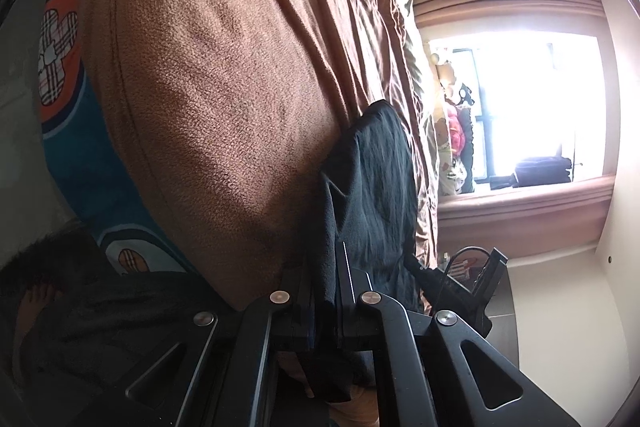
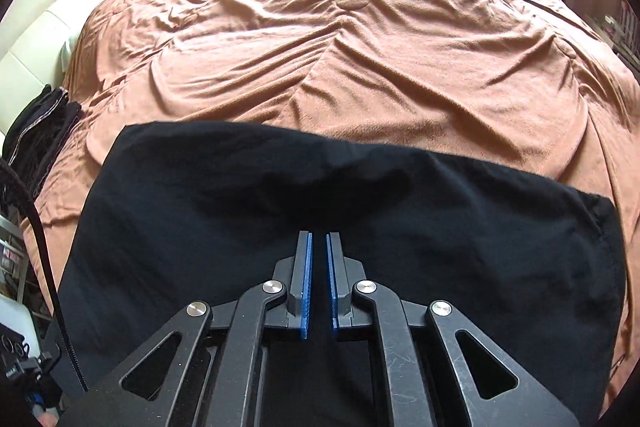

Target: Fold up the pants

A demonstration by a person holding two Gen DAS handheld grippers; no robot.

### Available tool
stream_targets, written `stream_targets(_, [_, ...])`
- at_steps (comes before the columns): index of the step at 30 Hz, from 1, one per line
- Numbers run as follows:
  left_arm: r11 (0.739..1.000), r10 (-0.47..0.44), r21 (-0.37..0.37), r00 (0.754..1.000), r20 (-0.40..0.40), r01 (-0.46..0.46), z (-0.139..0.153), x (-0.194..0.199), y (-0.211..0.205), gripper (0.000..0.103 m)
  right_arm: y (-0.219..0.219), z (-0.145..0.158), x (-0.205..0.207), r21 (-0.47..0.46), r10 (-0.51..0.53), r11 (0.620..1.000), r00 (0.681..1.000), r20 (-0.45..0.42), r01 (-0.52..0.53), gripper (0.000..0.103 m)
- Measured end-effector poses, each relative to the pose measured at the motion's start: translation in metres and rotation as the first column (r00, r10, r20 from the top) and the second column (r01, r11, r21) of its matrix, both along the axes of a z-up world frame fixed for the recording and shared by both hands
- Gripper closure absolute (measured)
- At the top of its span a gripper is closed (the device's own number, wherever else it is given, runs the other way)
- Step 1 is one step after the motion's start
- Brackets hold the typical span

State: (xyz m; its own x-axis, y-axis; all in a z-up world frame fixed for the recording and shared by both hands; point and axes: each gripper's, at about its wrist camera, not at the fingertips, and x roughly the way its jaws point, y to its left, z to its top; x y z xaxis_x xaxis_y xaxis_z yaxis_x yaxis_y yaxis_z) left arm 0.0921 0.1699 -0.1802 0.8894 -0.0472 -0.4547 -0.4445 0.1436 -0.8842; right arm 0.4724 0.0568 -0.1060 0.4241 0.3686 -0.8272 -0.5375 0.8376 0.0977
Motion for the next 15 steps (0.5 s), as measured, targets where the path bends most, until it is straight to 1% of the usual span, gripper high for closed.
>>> stream_targets(3, [1.0, -0.003, 0.015, 1.0, 0.014, 0.003, 0.008, 0.001, 0.0, 0.097, -0.009, -0.006, -0.018, 0.02, -0.01, 1.0, 1.0, -0.02, 0.011, 0.099])
stream_targets(5, [0.999, -0.007, 0.032, 1.0, 0.019, 0.007, 0.013, 0.002, -0.001, 0.097, -0.019, -0.004, -0.027, 0.045, -0.004, 0.999, 0.999, -0.037, 0.005, 0.099])
stream_targets(8, [0.999, -0.011, 0.041, 0.999, 0.032, 0.01, 0.021, 0.005, -0.001, 0.097, -0.028, -0.002, -0.046, 0.049, 0.014, 0.999, 0.999, -0.031, -0.013, 0.099])
stream_targets(11, [0.998, -0.017, 0.059, 0.999, 0.042, 0.015, 0.029, 0.007, -0.003, 0.097, -0.04, -0.001, -0.066, 0.072, 0.023, 0.997, 0.999, -0.035, -0.021, 0.099])
stream_targets(15, [0.997, -0.027, 0.08, 0.998, 0.058, 0.022, 0.042, 0.012, -0.005, 0.097, -0.053, -0.007, -0.083, 0.067, 0.025, 0.998, 0.999, -0.034, -0.023, 0.099])
